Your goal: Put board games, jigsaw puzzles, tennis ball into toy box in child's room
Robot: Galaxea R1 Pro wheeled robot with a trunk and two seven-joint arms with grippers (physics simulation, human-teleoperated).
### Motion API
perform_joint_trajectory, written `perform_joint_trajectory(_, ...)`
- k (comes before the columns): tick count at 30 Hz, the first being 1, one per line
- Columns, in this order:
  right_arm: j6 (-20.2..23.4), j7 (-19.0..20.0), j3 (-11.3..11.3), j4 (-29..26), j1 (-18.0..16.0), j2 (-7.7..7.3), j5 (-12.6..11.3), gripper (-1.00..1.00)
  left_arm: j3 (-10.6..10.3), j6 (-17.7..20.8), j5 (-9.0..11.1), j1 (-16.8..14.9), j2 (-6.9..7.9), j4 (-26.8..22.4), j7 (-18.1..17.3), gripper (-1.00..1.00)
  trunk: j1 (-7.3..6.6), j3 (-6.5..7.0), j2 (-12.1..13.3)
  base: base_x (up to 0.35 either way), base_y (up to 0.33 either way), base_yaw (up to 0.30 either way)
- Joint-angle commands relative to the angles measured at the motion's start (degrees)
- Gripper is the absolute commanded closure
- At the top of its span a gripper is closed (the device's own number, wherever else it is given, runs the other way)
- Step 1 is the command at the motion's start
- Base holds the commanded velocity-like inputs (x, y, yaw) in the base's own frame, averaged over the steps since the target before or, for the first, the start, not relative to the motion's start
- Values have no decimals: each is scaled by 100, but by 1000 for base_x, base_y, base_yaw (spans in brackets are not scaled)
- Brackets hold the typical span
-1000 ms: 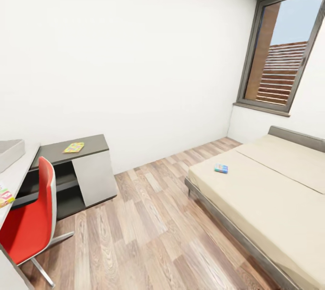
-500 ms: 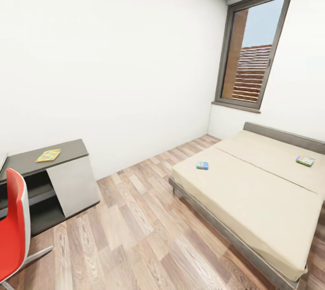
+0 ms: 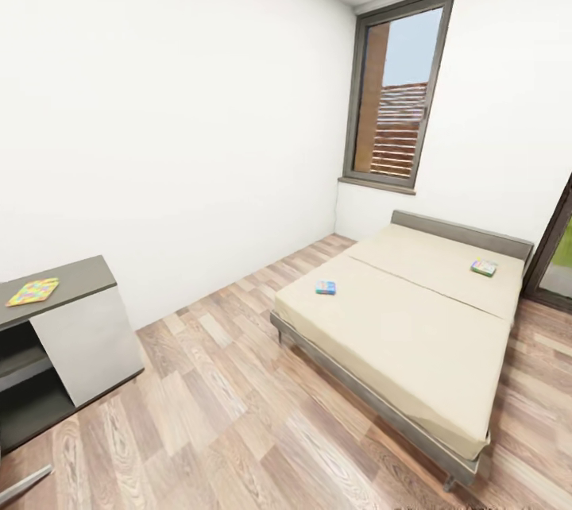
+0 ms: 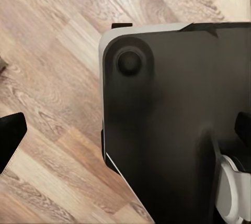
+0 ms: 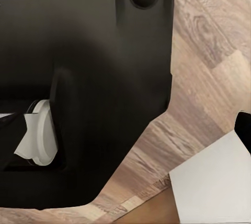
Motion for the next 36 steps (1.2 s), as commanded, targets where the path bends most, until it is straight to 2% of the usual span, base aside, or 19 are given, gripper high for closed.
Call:
perform_joint_trajectory(1, -4, -4, -2, -2, -3, 0, -6, -100, -2, -16, -4, -1, 3, -1, -1, -100, -21, 11, 34, 0, 0, -232)
perform_joint_trajectory(14, -50, 5, 1, -10, 0, 23, 41, -100, 5, -16, -4, -7, 20, -24, -1, -100, -306, 244, 556, 0, 0, -60)
perform_joint_trajectory(24, -544, 5, -4, -10, 2, 33, 20, -100, 20, 138, -4, -39, 67, -412, -7, -100, -526, 423, 957, 0, 0, 0)
perform_joint_trajectory(28, -599, 8, -15, -10, 3, 54, 5, -100, 26, 526, 2, -200, 108, -615, -15, -100, -570, 459, 1037, 0, 0, 0)
perform_joint_trajectory(33, -567, 50, -23, -72, -20, 48, -18, -100, 50, 1364, 37, -715, 164, -830, -71, -100, -570, 459, 1037, 0, 0, 0)
perform_joint_trajectory(36, -514, 45, -40, -314, -133, 39, -181, -100, 67, 1700, 52, -1107, 171, -864, -86, -100, -570, 459, 1037, 0, 0, 0)
